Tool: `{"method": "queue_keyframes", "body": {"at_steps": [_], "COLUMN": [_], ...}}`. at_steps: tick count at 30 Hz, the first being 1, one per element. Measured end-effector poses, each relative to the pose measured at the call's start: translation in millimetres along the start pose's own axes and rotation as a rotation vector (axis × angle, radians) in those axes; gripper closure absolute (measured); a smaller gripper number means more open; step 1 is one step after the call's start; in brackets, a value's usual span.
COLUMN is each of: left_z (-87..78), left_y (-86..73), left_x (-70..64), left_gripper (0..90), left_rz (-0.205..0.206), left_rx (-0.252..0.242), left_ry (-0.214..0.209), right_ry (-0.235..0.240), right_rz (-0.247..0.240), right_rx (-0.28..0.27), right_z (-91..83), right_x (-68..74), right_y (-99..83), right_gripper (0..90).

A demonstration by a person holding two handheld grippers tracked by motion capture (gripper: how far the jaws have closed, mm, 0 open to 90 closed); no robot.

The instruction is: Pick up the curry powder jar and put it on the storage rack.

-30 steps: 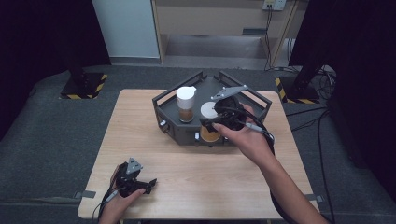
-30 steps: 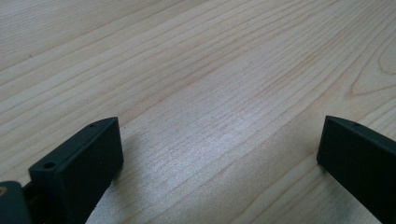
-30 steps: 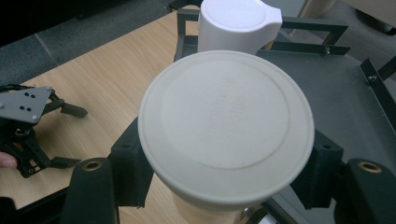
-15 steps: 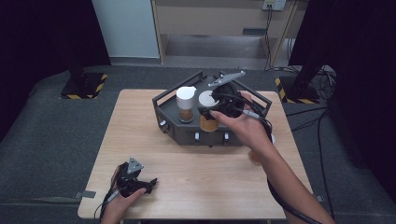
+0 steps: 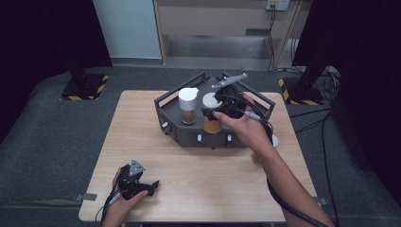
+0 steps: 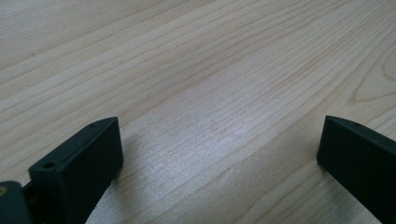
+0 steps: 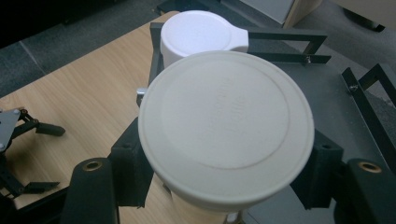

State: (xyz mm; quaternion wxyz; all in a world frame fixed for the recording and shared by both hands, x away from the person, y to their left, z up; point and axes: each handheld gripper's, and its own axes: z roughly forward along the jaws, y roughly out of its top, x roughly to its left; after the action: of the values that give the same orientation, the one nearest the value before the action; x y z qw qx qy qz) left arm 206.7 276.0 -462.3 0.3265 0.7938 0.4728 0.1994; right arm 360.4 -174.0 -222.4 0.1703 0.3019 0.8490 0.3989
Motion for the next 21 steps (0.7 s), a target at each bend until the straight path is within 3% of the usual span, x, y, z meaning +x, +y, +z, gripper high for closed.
{"method": "queue_keyframes", "body": {"at_steps": [21], "left_z": [0.4], "left_y": [0.6], "left_x": [-1.5], "left_gripper": [0.0], "left_rz": [-0.006], "left_rx": [0.001], "left_ry": [0.006], "right_ry": [-0.003], "right_rz": [0.031], "right_rx": [-0.01], "right_z": [11.1], "right_x": [-14.4], "right_y": [1.3], "right_gripper": [33.8]}}
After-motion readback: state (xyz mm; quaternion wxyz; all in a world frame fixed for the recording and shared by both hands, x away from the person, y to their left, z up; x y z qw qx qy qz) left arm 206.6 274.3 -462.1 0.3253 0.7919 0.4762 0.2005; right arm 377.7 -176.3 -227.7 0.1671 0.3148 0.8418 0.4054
